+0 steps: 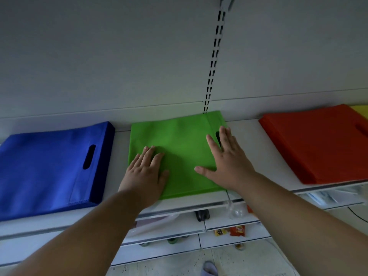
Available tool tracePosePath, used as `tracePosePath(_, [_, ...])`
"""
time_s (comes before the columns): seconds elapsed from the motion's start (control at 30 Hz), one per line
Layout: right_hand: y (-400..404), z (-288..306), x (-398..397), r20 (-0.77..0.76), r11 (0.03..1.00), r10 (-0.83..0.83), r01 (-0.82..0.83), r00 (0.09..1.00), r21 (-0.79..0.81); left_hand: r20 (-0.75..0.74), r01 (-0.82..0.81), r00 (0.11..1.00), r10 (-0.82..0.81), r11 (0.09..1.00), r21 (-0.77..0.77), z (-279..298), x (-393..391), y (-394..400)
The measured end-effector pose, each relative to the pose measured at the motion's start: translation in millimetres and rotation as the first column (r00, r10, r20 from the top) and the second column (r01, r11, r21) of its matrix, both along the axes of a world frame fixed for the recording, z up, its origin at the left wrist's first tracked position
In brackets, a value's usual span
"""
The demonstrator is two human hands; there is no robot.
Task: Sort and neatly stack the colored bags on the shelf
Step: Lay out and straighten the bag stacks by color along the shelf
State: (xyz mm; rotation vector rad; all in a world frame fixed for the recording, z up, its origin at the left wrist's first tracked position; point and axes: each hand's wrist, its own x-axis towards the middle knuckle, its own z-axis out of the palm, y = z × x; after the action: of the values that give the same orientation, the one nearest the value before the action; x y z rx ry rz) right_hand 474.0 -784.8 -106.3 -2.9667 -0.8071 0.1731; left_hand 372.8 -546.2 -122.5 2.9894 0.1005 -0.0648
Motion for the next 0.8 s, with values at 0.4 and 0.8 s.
tracePosePath(0.4, [7.6,18.5,6.5,-0.086,0.990,0.028,-0.039,0.996,-0.133,-0.071,-0.010,0.997,0.012,0.999,0.030,10.0,2.9,-3.8])
tracePosePath(0.8, [-71.8,91.6,-30.5,0.394,0.972,-0.146,0.057,0.907,0.229,0.135,0.235,0.964,-0.229,0.971,-0.035,60.3,-12.7,-85.5])
